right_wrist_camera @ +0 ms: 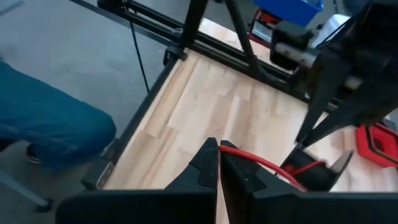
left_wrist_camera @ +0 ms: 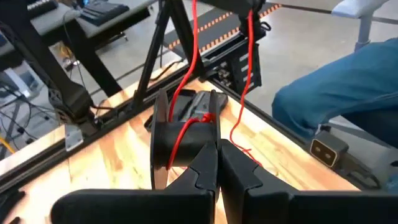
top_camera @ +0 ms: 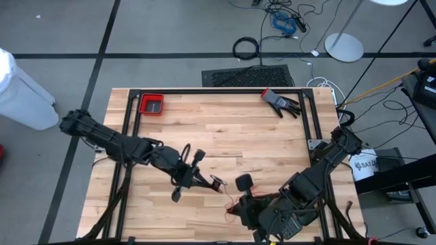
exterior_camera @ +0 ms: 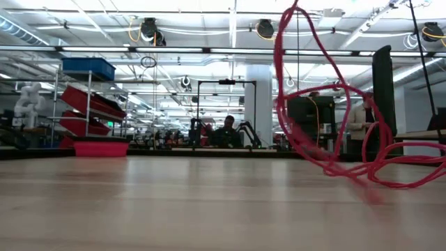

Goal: Coil cords
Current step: Coil the red wire onto the spool

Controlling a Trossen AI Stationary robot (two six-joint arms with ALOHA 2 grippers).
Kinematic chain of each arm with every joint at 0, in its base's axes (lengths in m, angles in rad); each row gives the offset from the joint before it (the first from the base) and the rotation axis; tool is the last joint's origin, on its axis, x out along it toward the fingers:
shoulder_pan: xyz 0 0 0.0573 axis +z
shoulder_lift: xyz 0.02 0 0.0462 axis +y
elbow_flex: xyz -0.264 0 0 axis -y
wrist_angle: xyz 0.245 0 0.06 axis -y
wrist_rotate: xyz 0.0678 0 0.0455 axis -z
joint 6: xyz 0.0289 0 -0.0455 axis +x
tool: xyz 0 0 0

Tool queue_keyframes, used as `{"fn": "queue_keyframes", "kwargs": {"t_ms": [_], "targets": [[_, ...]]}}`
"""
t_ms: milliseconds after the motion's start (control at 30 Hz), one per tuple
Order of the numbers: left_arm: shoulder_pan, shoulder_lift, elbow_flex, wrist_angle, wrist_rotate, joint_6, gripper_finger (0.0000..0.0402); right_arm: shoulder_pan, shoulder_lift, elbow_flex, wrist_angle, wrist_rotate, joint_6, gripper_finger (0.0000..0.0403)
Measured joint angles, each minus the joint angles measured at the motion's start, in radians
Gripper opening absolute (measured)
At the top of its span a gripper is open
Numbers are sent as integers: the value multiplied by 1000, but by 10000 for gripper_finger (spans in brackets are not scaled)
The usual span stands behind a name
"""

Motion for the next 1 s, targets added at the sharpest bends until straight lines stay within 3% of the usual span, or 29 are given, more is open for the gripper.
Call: {"fn": "queue_keyframes", "kwargs": {"t_ms": [133,400,600,1000], "targets": [[1,21,0,9,11,0,8,-3,0,0,-12,13,-9,0],[-3,21,0,12,165,-15,8,-4,0,0,-186,65,92,0],[-3,21,0,12,205,-60,8,-5,0,0,-216,176,69,0],[-7,84,2,66,276,-85,8,-5,0,-1,-85,482,-184,0]]}}
